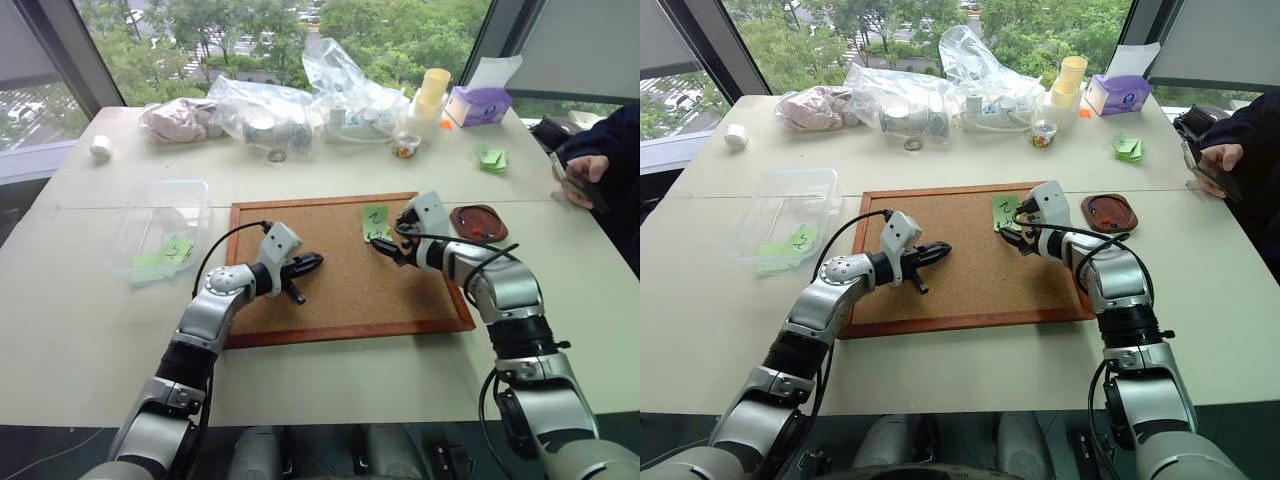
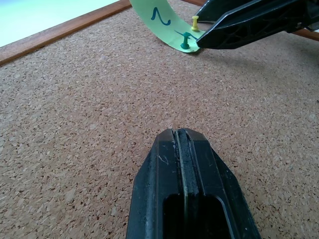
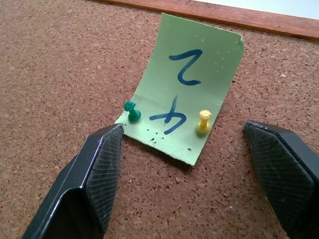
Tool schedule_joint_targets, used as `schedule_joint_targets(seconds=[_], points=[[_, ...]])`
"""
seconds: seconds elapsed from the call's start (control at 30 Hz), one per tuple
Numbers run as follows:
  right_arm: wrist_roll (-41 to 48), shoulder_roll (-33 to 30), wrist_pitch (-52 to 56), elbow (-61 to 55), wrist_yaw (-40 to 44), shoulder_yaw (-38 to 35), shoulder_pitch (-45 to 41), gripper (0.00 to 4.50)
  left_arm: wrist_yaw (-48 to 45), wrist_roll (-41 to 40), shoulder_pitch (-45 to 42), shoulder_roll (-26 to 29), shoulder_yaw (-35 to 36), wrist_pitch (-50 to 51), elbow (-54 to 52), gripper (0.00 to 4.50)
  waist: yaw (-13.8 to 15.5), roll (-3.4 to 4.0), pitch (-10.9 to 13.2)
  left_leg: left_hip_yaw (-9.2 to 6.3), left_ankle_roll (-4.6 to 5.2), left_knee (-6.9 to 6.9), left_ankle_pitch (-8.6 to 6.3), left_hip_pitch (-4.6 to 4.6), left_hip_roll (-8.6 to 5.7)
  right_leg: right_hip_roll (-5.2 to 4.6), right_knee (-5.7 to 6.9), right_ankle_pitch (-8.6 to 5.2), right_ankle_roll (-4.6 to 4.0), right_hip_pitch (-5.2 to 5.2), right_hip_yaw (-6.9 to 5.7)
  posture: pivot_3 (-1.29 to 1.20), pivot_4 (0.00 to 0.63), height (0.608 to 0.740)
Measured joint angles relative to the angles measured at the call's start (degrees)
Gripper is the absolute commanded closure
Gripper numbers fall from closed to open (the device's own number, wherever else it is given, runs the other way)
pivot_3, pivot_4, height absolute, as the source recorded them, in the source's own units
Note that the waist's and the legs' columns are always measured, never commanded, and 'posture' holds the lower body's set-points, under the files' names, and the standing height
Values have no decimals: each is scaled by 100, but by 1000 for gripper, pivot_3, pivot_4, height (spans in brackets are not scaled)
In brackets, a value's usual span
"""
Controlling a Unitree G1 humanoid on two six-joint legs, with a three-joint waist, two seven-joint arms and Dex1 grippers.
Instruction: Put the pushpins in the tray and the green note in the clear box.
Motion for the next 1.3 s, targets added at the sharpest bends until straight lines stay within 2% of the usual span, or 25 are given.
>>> schedule_joint_targets(seconds=[0.03, 0.13, 0.33, 0.53, 0.77, 1.0, 1.3], points=[[-14, 19, -43, 65, -11, -1, -29, 597, 13, 0, 12, 0, -1, 1, -14, 4500, 0, 0, 0, 0, 0, 0, 0, 0, 0, 0, 0, 0, 0, 0, 0, 0, 150, 740], [-65, 45, -120, 245, -46, -8, -130, 1424, 23, 1, 34, 1, 0, 11, -34, 4500, -4, 0, 0, 1, 0, -1, 0, 0, 0, 0, 0, 0, 0, 0, 0, 0, 150, 740], [-122, 55, -250, 435, -86, -51, -189, 4427, 32, 1, 84, 4, 0, 27, -99, 4500, -3, 0, 0, 1, 0, -5, 0, 0, 1, 0, -5, 0, 0, 0, 0, 0, 150, 740], [-241, 54, -348, 415, -13, 31, -194, 4476, 38, 2, 92, 16, 1, 35, -107, 4500, -9, 0, 0, 2, 0, -5, 0, 0, 1, 0, -5, 0, 0, 0, 0, 0, 150, 740], [-194, -129, -52, -165, -2, -32, -126, 4476, 37, 0, 134, 13, -18, 53, -182, 4500, 11, 1, 1, 0, 0, -6, 0, -4, 1, -1, -6, 0, 0, -5, 0, 0, 150, 740], [-9, -714, 356, -668, -182, -939, -399, 4476, 20, -1, 169, 25, -4, 56, -200, 4500, 9, 0, 1, -2, 3, -7, -2, -2, 2, -1, -11, 0, 0, 0, -3, 0, 150, 740], [-276, -1002, -384, 1241, -908, -1578, -476, 4476, -10, -2, 148, 29, 0, 55, -177, 4500, 4, 1, 0, 4, 2, -7, -2, -1, -2, -2, -13, 0, 0, 2, -1, 0, 150, 740]])
